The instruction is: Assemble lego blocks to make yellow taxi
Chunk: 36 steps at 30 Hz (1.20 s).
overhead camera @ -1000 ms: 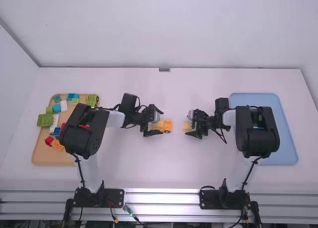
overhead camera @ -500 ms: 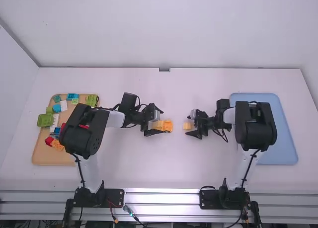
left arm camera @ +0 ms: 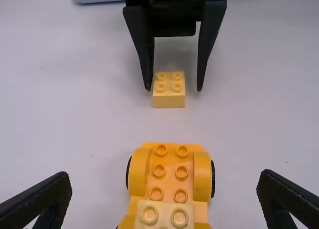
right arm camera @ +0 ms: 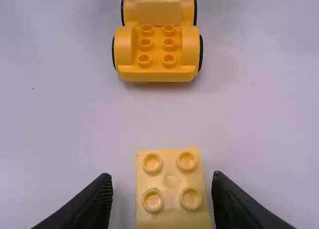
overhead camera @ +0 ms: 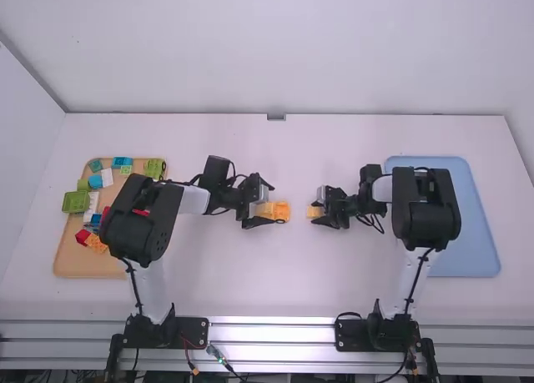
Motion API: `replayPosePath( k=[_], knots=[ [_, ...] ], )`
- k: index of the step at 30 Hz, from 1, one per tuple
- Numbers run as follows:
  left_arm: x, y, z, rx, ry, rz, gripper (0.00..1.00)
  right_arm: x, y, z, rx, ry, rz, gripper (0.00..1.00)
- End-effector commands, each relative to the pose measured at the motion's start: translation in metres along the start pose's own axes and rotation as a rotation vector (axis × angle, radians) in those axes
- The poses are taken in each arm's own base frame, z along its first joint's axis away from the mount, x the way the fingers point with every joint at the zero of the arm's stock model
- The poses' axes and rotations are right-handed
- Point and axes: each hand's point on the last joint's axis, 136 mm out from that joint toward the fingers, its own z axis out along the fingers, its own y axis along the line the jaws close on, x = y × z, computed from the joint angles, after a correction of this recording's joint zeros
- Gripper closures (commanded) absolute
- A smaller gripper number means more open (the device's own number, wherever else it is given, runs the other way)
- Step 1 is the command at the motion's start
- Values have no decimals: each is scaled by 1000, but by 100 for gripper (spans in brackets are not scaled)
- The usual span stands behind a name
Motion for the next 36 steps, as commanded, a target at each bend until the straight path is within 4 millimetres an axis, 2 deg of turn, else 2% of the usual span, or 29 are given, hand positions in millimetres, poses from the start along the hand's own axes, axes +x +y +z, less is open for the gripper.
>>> replayPosePath(
  k=[1,3,5,10,15,23,29,32,36],
  knots=[
    [-2,-1,2,16,-14,-9,1,4,-4,1,10,13,29,51],
    [-1,0,1,12,-15,-11,1,6,-7,1,23,22,45,53],
    [-2,-1,2,16,-15,-9,1,7,-8,3,39,14,41,60],
    [-1,-2,2,19,-12,-16,1,3,-7,3,39,-16,38,69],
    [10,-8,4,29,36,-7,1,-12,-11,0,25,-73,81,78],
    [25,-6,10,21,53,9,1,-48,-18,-4,-53,-110,132,80],
    [40,-3,20,25,50,8,1,-74,-11,9,-133,-103,47,79],
    [40,-4,25,54,12,-3,0,-83,-8,15,-163,-95,22,80],
    [40,-2,26,54,11,0,14,-87,-7,23,-173,-88,26,81]
  ],
)
